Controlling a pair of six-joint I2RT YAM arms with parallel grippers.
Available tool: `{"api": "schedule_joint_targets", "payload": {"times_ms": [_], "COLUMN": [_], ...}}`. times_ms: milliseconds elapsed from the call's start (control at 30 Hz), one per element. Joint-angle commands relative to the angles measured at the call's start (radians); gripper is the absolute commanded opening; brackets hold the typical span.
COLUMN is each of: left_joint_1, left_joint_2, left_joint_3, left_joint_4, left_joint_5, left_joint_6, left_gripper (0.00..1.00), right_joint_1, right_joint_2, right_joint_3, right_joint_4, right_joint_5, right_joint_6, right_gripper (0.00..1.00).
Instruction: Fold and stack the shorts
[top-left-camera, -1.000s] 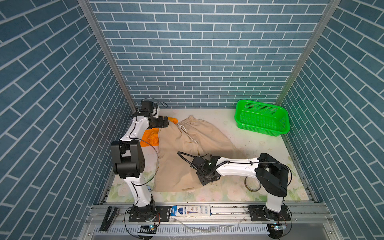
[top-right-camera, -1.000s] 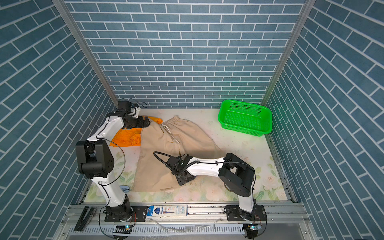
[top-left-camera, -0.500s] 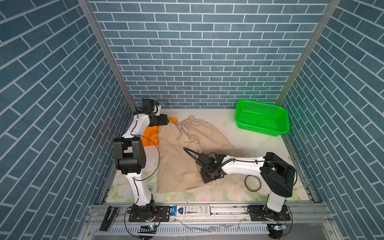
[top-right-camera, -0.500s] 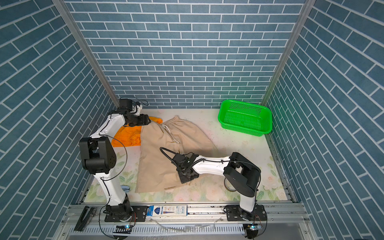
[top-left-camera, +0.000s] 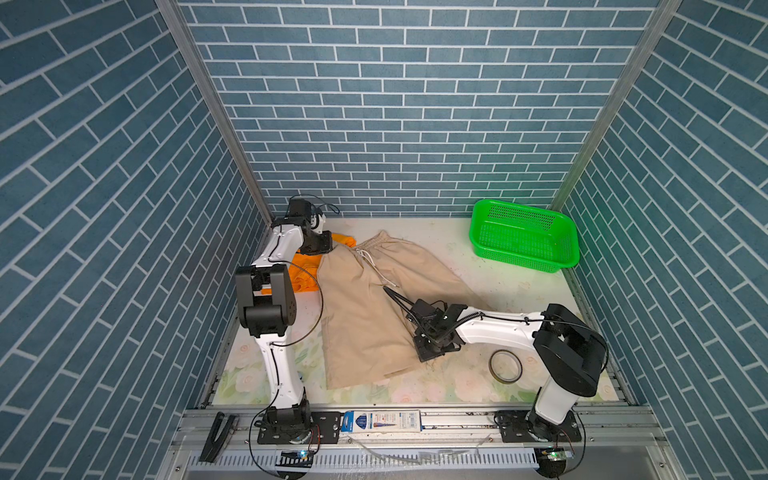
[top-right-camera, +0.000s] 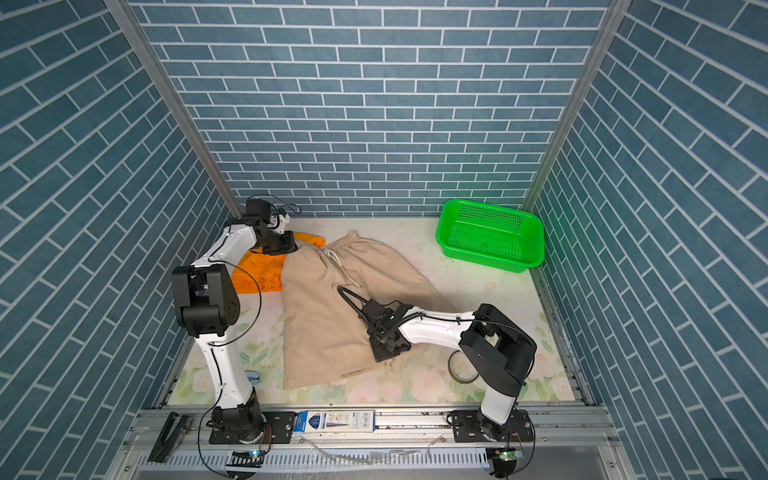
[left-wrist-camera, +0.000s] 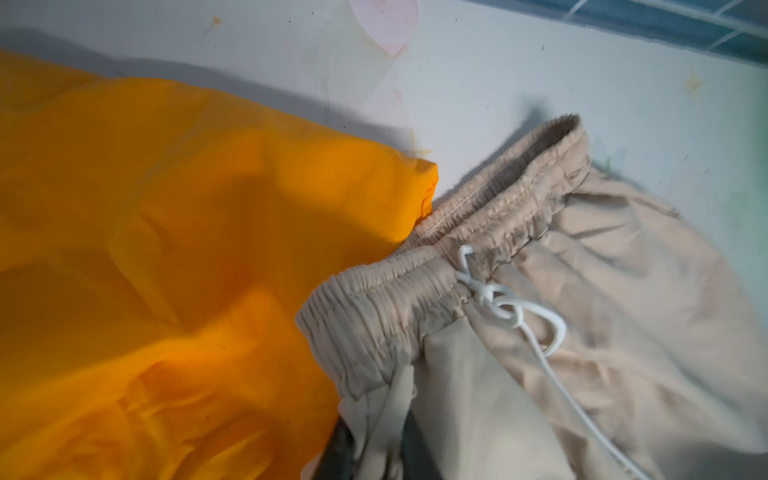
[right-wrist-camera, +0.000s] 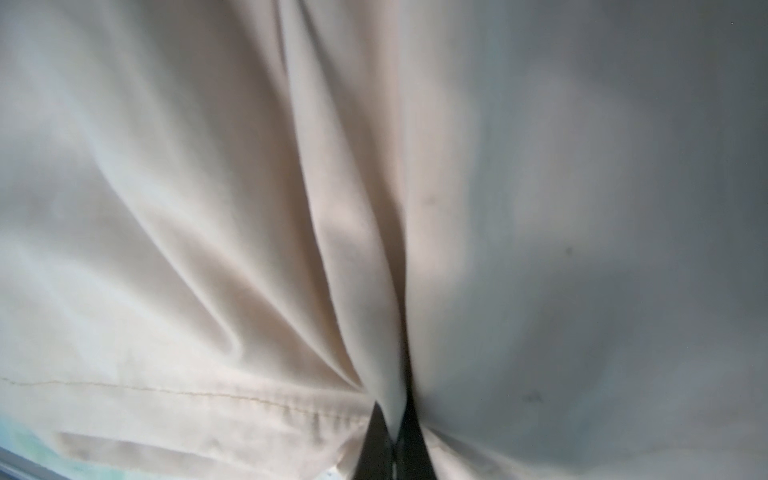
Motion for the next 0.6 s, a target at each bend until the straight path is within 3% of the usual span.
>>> {"api": "schedule_joint_targets", "payload": {"times_ms": [0, 300, 567], "left_joint_1": [0.002, 0.013, 0.029], "left_joint_2": [0.0, -0.195, -0.499], "left_joint_3": [0.011, -0.134, -0.469], "left_joint_4": [-0.032, -0.048, -0.046], "left_joint_5": [0.033, -0.089, -0.212], "left_joint_6": [-0.012, -0.097, -0.191], "left_gripper": [0.0, 0.0, 0.0], "right_joint_1": [-0.063, -0.277, -0.394], "right_joint_2": [-0.008, 0.021, 0.111], "right_joint_3": [-0.047, -0.015, 0.136], "right_joint_4": [-0.106, -0.18, -0.258], "right_joint_5": [0.058, 0.076, 0.096], "right_joint_6": [-0.066, -0.255, -0.393], "right_gripper": [0.0, 0.0, 0.0]}}
